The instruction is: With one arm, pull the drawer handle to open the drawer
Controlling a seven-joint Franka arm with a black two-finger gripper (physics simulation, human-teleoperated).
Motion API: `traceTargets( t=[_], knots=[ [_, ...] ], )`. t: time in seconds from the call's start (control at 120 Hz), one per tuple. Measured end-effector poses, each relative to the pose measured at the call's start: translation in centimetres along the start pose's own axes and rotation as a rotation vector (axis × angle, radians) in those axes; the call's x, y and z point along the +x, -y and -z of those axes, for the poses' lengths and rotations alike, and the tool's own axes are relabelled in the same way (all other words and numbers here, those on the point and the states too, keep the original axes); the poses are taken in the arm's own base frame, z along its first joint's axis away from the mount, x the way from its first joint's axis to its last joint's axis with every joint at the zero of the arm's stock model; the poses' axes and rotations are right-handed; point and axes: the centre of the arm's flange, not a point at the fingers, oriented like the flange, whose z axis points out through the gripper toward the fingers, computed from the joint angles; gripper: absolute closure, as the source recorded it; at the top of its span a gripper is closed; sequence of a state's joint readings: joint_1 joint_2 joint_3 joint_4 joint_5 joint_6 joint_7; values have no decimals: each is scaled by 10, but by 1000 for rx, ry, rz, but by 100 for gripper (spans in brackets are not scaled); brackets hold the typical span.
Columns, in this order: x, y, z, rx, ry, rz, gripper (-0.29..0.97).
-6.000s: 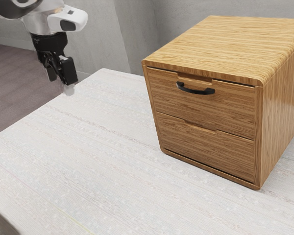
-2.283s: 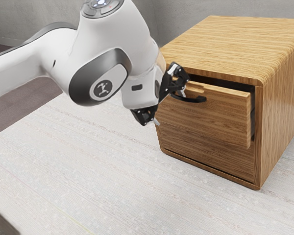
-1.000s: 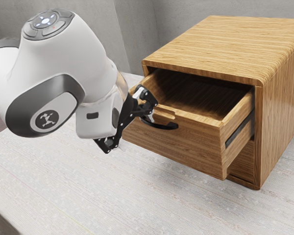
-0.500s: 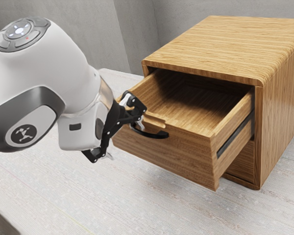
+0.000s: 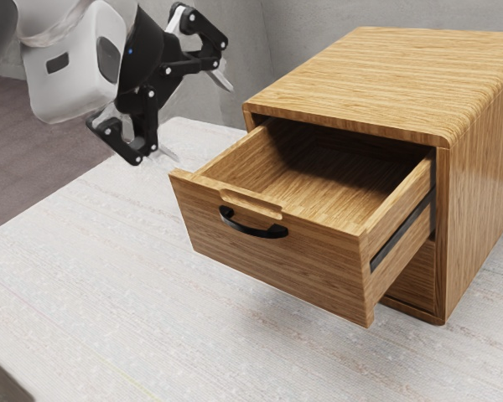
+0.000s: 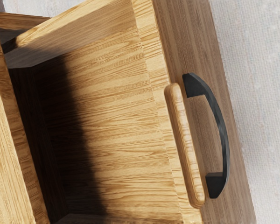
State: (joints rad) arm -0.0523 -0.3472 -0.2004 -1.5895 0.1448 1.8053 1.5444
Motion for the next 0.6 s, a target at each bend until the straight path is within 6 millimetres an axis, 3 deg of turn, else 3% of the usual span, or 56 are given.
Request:
traceTargets(
  t=[0.083,0.175,0.3,0.383,0.6],
  knots=[
    [-22,14,10,-18,-7,51,0],
    [-56,25,-4,-95,5,138,0],
    [-95,19,-12,-217,37,281,0],
    [-98,13,-7,-291,64,355,0],
    [-97,-2,-30,-483,123,527,0]
  ],
)
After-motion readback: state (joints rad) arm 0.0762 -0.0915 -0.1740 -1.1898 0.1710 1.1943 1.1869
